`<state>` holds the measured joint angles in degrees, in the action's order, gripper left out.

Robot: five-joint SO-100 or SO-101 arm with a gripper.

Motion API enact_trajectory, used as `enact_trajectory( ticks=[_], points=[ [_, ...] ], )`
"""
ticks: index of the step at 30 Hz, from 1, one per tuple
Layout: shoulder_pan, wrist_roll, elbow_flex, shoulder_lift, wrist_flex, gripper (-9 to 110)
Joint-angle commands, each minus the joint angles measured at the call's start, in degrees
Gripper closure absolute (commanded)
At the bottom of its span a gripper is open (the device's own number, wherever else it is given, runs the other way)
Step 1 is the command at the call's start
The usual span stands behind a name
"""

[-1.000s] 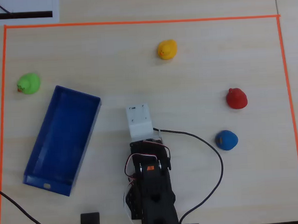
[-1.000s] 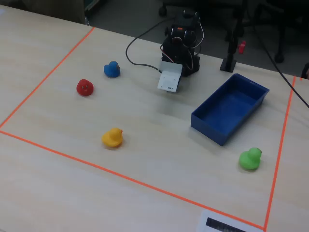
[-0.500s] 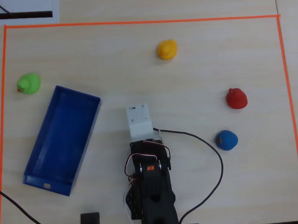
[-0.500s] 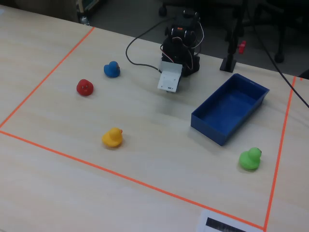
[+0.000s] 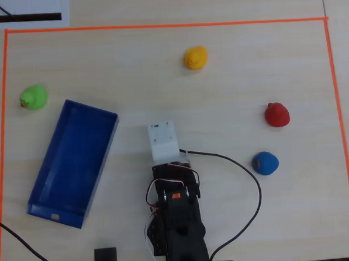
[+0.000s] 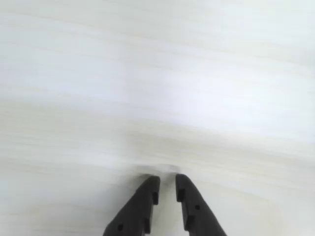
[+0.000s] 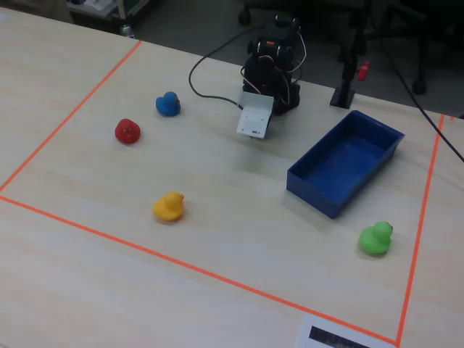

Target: Grasp green duck and put it into box.

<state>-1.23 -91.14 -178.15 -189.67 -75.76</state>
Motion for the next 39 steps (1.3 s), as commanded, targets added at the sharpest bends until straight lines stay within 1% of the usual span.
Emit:
enact_trajectory(
  ticks=[1, 28, 31, 32, 34, 35, 39],
  points=[
    [-0.09, 0.18, -0.09, -0.09, -1.41, 100],
    [0.88, 0.44, -0.09, -0.09, -1.41, 101],
    [0.18, 0.0, -0.09, -0.09, -0.53, 95],
    [0.79, 0.09, 0.35, 1.23, 2.55, 94],
    [3.87, 5.1, 5.19, 9.32, 10.81, 93],
    [5.1, 7.56, 9.67, 14.77, 13.1, 91],
    [7.21, 9.58, 36.12, 38.41, 13.54, 89]
  ],
)
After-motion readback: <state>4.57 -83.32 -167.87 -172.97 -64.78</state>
